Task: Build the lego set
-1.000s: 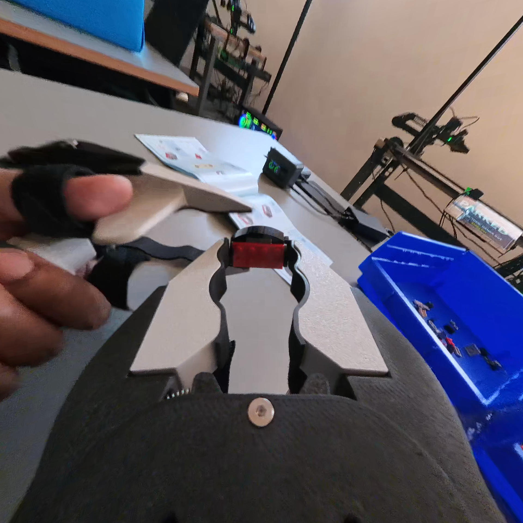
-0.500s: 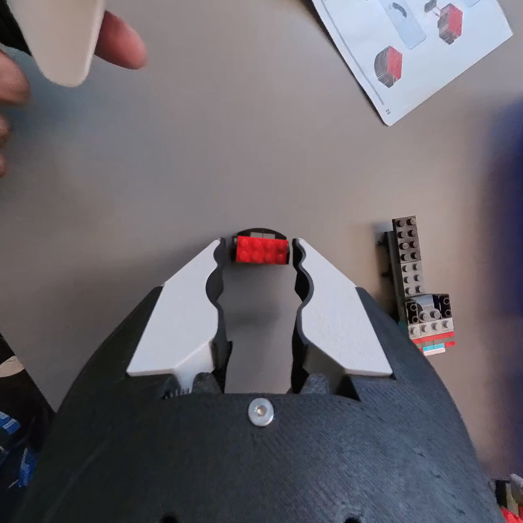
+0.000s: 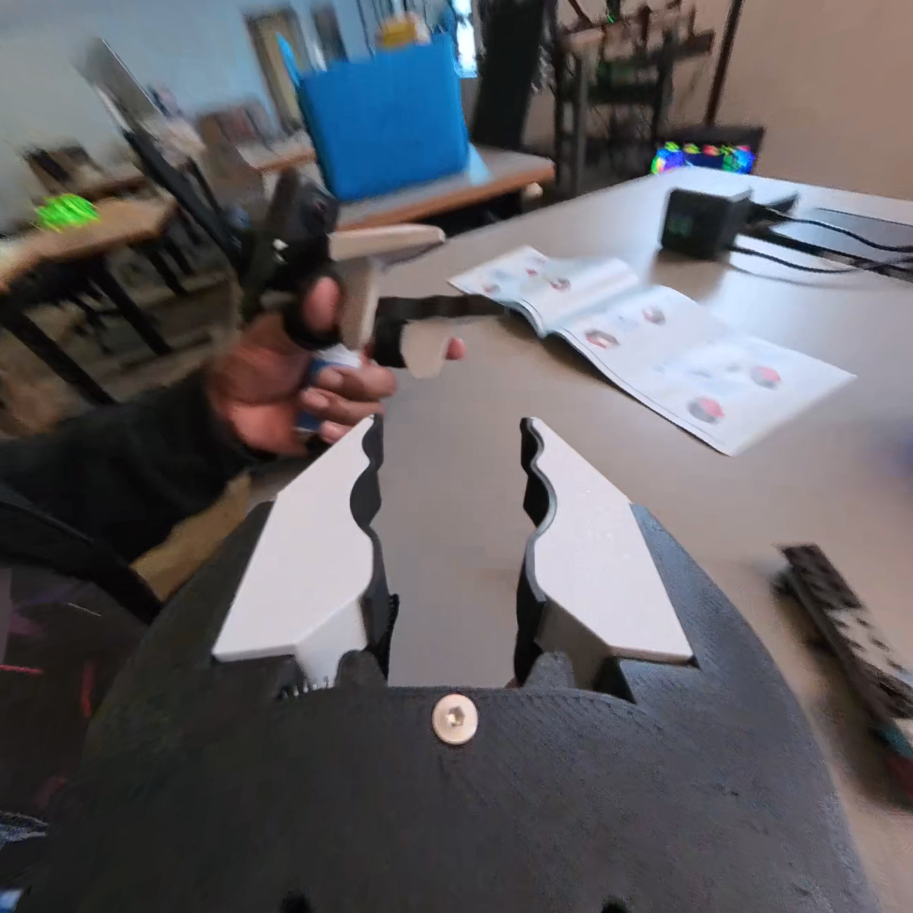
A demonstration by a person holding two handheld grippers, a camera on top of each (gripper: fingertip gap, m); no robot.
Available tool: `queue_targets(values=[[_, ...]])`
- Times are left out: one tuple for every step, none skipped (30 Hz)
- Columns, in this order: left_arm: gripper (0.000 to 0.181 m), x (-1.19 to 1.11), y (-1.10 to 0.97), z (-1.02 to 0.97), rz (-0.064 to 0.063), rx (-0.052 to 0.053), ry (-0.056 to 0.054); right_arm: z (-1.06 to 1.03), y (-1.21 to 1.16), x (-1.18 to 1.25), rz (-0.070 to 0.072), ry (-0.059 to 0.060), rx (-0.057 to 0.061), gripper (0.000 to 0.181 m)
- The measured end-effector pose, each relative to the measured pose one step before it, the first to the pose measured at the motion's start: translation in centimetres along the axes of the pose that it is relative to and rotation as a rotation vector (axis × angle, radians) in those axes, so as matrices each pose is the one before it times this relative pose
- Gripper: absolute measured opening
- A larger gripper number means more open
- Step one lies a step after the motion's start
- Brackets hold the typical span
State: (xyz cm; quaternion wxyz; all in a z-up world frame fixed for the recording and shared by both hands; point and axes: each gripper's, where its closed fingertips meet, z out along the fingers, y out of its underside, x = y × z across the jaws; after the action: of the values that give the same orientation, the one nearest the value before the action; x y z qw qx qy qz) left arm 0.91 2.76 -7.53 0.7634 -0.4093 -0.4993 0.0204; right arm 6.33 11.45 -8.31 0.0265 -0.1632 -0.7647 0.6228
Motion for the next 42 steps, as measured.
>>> queue_targets(values=[[0.087, -0.136, -0.241, -0.226, 0.0604, -0.0001, -0.0200, 0.696, -0.257, -0.809, 0.0255, -0.0474, 0.0293, 0.057], [0.091, -0.301, -0.099, -0.307, 0.0591, -0.0048, -0.0303, 0.815, -0.070, -0.726, 0.0239, -0.0418, 0.0106, 0.057], [0.094, -0.294, 0.117, -0.397, 0.0469, -0.0107, -0.0325, 0.841, -0.088, -0.590, 0.0113, -0.0367, 0.0080, 0.057], [0.097, 0.049, 0.203, -0.491, 0.0390, -0.0123, -0.0148, 0.749, -0.313, -0.622, -0.0011, -0.0361, 0.0166, 0.057], [0.098, 0.167, 0.270, -0.554, 0.0403, -0.0185, -0.0097, 0.709, -0.398, -0.553, -0.0093, -0.0326, 0.0153, 0.057], [0.098, 0.031, 0.354, -0.573, 0.0413, -0.0288, -0.0178, 0.509, -0.412, -0.332, -0.0139, -0.0230, 0.0126, 0.057], [0.100, -0.083, 0.301, -0.549, 0.0346, -0.0306, -0.0186, 0.325, -0.483, -0.170, -0.0192, -0.0171, 0.0143, 0.057], [0.102, -0.251, 0.202, -0.512, 0.0260, -0.0239, -0.0214, 0.120, -0.490, -0.013, -0.0243, -0.0134, 0.0113, 0.057], [0.104, -0.344, 0.109, -0.448, 0.0200, -0.0163, -0.0214, -0.073, -0.446, 0.256, -0.0263, -0.0045, 0.0055, 0.057], [0.104, -0.399, 0.061, -0.350, 0.0217, -0.0145, -0.0227, -0.249, -0.393, 0.510, -0.0258, 0.0031, 0.0037, 0.057], [0.104, -0.501, 0.101, -0.220, 0.0296, -0.0208, -0.0296, -0.429, -0.394, 0.705, -0.0254, 0.0086, 0.0109, 0.056], [0.105, -0.599, 0.185, -0.055, 0.0408, -0.0311, -0.0383, -0.561, -0.244, 0.885, -0.0214, 0.0140, 0.0100, 0.055], [0.107, -0.562, 0.182, 0.117, 0.0476, -0.0377, -0.0379, -0.642, -0.086, 0.997, -0.0100, 0.0172, 0.0071, 0.054], [0.109, -0.284, 0.079, 0.309, 0.0464, -0.0392, -0.0237, -0.697, 0.028, 0.982, 0.0031, 0.0122, 0.0071, 0.053], [0.110, 0.008, -0.058, 0.477, 0.0428, -0.0396, -0.0059, -0.741, 0.036, 0.933, 0.0142, 0.0086, 0.0128, 0.052], [0.110, 0.164, -0.209, 0.646, 0.0409, -0.0397, 0.0037, -0.736, 0.056, 0.919, 0.0219, 0.0072, 0.0150, 0.051], [0.110, 0.097, -0.344, 0.792, 0.0426, -0.0385, 0.0005, -0.701, 0.086, 0.910, 0.0227, 0.0081, 0.0144, 0.050], [0.110, -0.006, -0.472, 0.906, 0.0482, -0.0361, -0.0043, -0.658, 0.077, 0.803, 0.0205, 0.0051, 0.0143, 0.050], [0.110, -0.017, -0.530, 0.991, 0.0527, -0.0358, -0.0017, -0.567, 0.073, 0.629, 0.0181, -0.0014, 0.0084, 0.049], [0.110, -0.035, -0.576, 1.065, 0.0523, -0.0375, 0.0039, -0.477, -0.043, 0.582, 0.0187, 0.0038, 0.0064, 0.048], [0.111, -0.102, -0.628, 1.096, 0.0472, -0.0378, 0.0089, -0.409, -0.261, 0.391, 0.0219, -0.0006, 0.0122, 0.048], [0.112, -0.218, -0.742, 1.107, 0.0396, -0.0331, 0.0130, -0.342, -0.294, 0.208, 0.0222, -0.0067, 0.0150, 0.047], [0.113, -0.318, -0.849, 1.101, 0.0318, -0.0271, 0.0180, -0.276, -0.131, 0.169, 0.0170, -0.0053, 0.0103, 0.046], [0.114, -0.360, -0.852, 1.116, 0.0242, -0.0270, 0.0251, -0.188, 0.028, 0.241, 0.0113, 0.0023, 0.0036, 0.046], [0.117, -0.357, -0.792, 1.145, 0.0194, -0.0309, 0.0322, -0.125, 0.067, 0.224, 0.0066, 0.0026, 0.0022, 0.046], [0.120, -0.406, -0.726, 1.158, 0.0205, -0.0341, 0.0329, -0.048, 0.085, 0.199, 0.0043, 0.0021, 0.0006, 0.046], [0.123, -0.494, -0.653, 1.194, 0.0239, -0.0371, 0.0286, -0.023, 0.070, 0.229, 0.0057, 0.0039, 0.0008, 0.046], [0.126, -0.512, -0.506, 1.237, 0.0260, -0.0430, 0.0283, -0.027, 0.064, 0.175, 0.0088, 0.0012, 0.0016, 0.046], [0.129, -0.555, -0.383, 1.239, 0.0288, -0.0467, 0.0252, -0.020, 0.068, 0.131, 0.0098, -0.0014, 0.0013, 0.045], [0.131, -0.582, -0.282, 1.237, 0.0318, -0.0458, 0.0237, -0.031, 0.074, 0.182, 0.0099, 0.0006, 0.0009, 0.045], [0.132, -0.509, -0.196, 1.179, 0.0319, -0.0436, 0.0272, -0.054, 0.048, 0.188, 0.0118, -0.0002, 0.0031, 0.045], [0.132, -0.428, -0.094, 1.103, 0.0282, -0.0420, 0.0319, -0.064, 0.026, 0.161, 0.0156, -0.0041, 0.0038, 0.045], [0.131, -0.379, -0.019, 0.997, 0.0224, -0.0393, 0.0319, -0.068, 0.002, 0.189, 0.0171, -0.0041, 0.0040, 0.045], [0.131, -0.316, 0.001, 0.843, 0.0191, -0.0326, 0.0293, -0.087, -0.041, 0.274, 0.0172, 0.0014, 0.0054, 0.045], [0.131, -0.246, 0.000, 0.683, 0.0170, -0.0256, 0.0235, -0.091, -0.080, 0.251, 0.0165, 0.0007, 0.0059, 0.045], [0.131, -0.129, 0.017, 0.514, 0.0159, -0.0201, 0.0177, -0.120, -0.173, 0.143, 0.0145, -0.0047, 0.0083, 0.045], [0.131, 0.023, 0.013, 0.340, 0.0181, -0.0150, 0.0127, -0.119, -0.175, 0.115, 0.0100, -0.0040, 0.0079, 0.044], [0.130, 0.227, 0.035, 0.176, 0.0221, -0.0091, 0.0103, -0.099, -0.112, 0.129, 0.0061, -0.0016, 0.0042, 0.044], [0.129, 0.422, 0.039, 0.048, 0.0207, -0.0031, 0.0103, -0.084, -0.044, 0.137, 0.0069, -0.0004, 0.0014, 0.044], [0.126, 0.504, 0.061, -0.042, 0.0161, 0.0011, 0.0040, -0.057, -0.053, 0.101, 0.0098, -0.0024, 0.0025, 0.044], [0.125, 0.499, 0.118, -0.076, 0.0140, 0.0037, -0.0063, -0.070, -0.078, 0.065, 0.0119, -0.0049, 0.0056, 0.043], [0.122, 0.489, 0.224, -0.076, 0.0115, 0.0031, -0.0152, -0.043, -0.056, 0.068, 0.0117, -0.0043, 0.0037, 0.043]])
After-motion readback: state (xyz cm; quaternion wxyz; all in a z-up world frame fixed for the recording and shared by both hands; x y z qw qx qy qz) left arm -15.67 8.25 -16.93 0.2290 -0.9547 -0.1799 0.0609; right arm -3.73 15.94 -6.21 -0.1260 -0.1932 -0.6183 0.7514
